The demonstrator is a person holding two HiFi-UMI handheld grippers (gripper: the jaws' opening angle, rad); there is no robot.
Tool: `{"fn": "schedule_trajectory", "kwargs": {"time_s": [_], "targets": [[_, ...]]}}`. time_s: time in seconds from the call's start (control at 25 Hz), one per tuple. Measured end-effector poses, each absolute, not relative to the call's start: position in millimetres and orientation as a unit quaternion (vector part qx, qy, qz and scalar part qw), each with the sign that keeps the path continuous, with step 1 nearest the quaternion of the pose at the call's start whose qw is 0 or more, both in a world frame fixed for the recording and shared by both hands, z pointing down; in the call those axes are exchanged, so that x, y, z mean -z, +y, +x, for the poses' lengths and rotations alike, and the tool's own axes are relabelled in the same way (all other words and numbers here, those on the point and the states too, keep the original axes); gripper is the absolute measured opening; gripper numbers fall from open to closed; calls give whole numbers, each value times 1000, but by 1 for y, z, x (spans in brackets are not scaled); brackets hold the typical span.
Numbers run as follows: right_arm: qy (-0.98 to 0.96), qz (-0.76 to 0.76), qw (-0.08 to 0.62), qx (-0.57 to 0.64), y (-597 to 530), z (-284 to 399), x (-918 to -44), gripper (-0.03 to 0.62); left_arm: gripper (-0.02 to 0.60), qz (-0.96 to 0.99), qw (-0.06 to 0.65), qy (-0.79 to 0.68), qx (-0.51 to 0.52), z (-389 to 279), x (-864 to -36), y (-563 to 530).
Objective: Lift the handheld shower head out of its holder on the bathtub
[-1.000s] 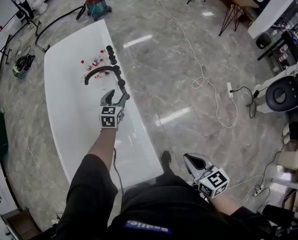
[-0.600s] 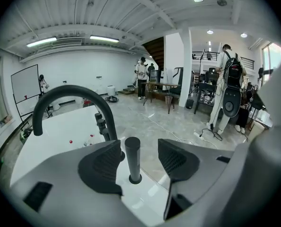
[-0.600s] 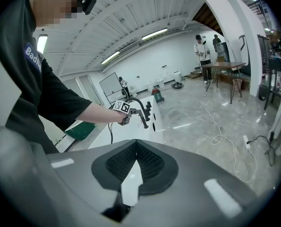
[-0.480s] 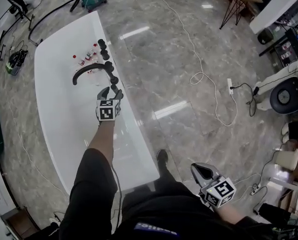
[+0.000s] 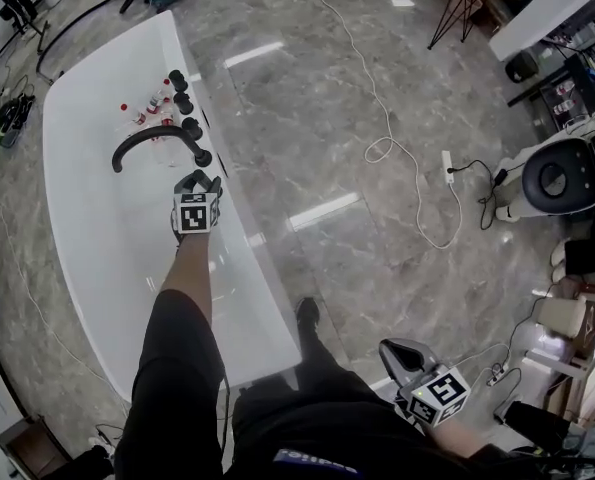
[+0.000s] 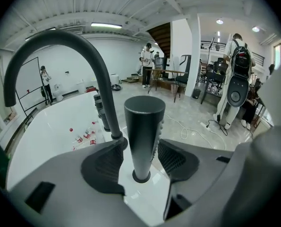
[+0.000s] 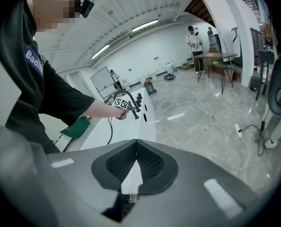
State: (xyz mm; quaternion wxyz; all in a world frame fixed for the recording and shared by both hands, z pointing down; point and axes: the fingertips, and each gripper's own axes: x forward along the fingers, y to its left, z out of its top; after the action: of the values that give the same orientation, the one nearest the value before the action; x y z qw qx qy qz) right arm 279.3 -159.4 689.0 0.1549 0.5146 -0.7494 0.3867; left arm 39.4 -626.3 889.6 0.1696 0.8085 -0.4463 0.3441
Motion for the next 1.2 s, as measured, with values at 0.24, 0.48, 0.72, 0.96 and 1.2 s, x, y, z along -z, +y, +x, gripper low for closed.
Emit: {"fn": "schedule_trajectory", "kwargs": {"time_s": [0.24, 0.48, 0.72, 0.96, 1.2], "targets": [[-745, 516, 153, -394, -165, 288, -694, 2, 137, 798, 167, -447, -368, 44, -900, -631], [-755, 514, 138, -383, -172, 282, -687, 2, 135, 792, 174, -452, -370, 38, -892, -617], [-771, 509, 120, -362, -177, 264, -668, 2, 135, 802, 171, -466, -333, 23, -856, -582], [-798, 487, 103, -340, -178, 228, -638, 2, 133, 810, 174, -482, -284, -9, -802, -544], [-823, 467, 99, -309, -178, 183, -602, 2, 133, 814, 190, -492, -242, -54, -758, -497]]}}
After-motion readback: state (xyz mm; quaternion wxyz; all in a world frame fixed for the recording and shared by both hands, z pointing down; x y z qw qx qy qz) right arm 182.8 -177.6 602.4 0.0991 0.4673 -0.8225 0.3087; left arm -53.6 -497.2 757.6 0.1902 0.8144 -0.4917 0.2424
